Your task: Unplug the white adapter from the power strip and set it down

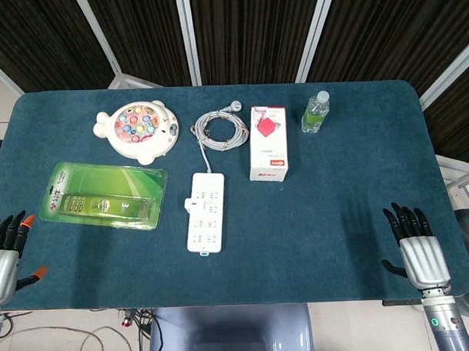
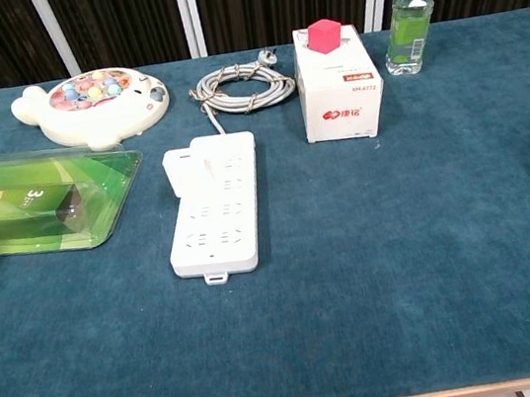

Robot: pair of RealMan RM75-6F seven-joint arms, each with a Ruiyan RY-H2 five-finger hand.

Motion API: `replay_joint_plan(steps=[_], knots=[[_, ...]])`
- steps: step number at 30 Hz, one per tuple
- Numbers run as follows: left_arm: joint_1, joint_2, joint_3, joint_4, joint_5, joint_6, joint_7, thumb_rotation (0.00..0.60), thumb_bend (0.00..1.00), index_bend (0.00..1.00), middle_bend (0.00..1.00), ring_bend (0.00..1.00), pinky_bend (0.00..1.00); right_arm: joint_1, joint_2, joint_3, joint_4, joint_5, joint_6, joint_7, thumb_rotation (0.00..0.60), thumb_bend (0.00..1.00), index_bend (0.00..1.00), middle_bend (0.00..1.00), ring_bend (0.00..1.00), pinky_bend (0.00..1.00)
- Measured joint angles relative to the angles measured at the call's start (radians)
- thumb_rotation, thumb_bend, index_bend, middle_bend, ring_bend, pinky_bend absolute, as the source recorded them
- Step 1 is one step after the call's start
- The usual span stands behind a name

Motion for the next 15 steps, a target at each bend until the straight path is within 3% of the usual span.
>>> replay_joint_plan(steps=[15], knots=[[-0.003,0.026,-0.008,-0.03,-0.038,-0.031,0.006,0.6,0.0,0.0,0.0,0.0,0.0,-0.006,0.014,0.02,-0.017,0.024,0.012,-0.003,0.6,0.16,0.0,0.0,0.0,0.0]])
